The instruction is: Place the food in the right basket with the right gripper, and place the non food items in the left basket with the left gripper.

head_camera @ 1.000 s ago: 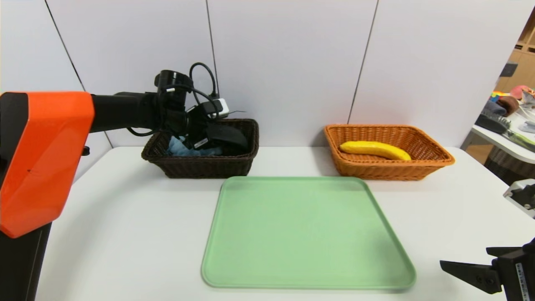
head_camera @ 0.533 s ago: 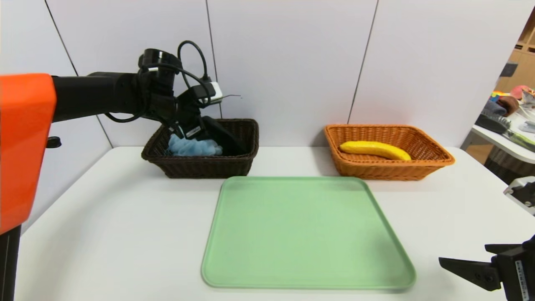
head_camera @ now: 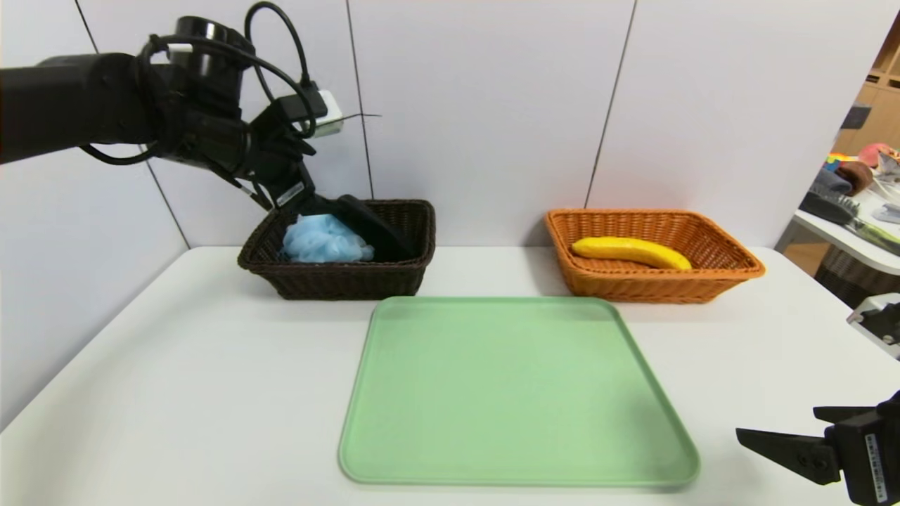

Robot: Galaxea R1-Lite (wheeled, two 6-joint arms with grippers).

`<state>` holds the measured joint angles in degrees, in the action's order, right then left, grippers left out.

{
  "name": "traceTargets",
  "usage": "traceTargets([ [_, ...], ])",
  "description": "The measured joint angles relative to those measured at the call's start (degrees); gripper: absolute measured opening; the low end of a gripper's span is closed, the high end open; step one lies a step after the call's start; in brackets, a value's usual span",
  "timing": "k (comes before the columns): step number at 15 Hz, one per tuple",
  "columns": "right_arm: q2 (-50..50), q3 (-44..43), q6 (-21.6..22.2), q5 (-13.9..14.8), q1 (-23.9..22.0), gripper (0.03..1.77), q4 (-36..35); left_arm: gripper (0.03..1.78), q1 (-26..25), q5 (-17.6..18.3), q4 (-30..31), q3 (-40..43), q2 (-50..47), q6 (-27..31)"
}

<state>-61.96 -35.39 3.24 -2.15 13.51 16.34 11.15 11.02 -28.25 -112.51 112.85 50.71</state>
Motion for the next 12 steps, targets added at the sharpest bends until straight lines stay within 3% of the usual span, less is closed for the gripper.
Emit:
traceTargets([
  [2,0.0,-0.35,-0.02,-0.09,0.0,1.71,-0.07,1.67,0.59,-0.02,-3.58,0.21,-3.01,-5.53],
  [5,-0.02,-1.6,-0.07,-0.09,0.0,1.71,-0.07,1.67,3.19,-0.06,-9.37,2.54,-8.02,-19.02],
  [8,-0.16,-2.67,0.02,-0.11,0.0,1.71,-0.07,1.68,5.22,-0.61,-10.29,9.12,-13.2,-31.76],
  [12,-0.71,-4.24,0.3,0.44,0.0,1.71,-0.05,1.69,5.79,-3.0,-9.9,21.08,-20.41,-42.64],
])
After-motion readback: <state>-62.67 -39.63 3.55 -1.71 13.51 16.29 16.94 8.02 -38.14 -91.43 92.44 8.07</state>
